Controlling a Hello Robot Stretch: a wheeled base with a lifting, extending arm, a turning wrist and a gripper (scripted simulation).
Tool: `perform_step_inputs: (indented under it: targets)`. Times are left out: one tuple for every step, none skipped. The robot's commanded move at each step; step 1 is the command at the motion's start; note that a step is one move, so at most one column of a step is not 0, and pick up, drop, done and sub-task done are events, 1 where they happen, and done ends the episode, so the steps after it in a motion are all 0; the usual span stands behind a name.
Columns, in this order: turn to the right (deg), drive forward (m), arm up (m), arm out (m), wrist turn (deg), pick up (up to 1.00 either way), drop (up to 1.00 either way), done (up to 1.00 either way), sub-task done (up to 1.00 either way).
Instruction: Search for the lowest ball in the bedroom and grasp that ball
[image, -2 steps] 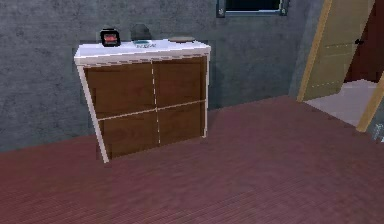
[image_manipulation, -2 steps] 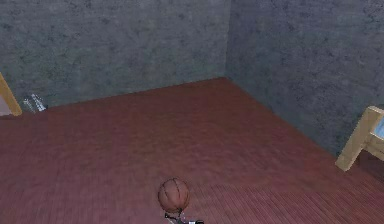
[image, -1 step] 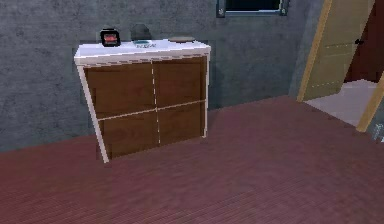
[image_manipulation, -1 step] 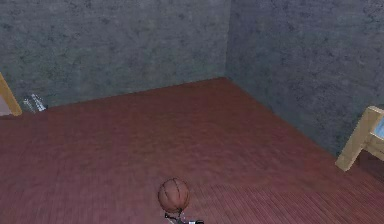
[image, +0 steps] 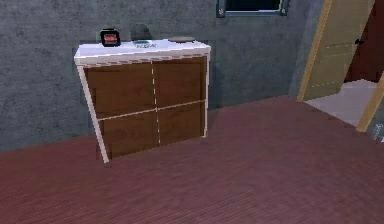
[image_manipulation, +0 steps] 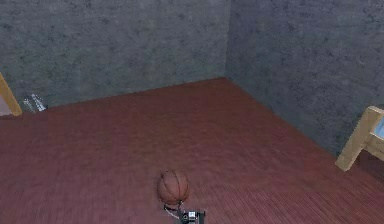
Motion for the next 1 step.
perform_step_inputs:
  targets:
    - [0.0,0.0,0.0,0.0,0.0,0.0,0.0,1.0,0.0]
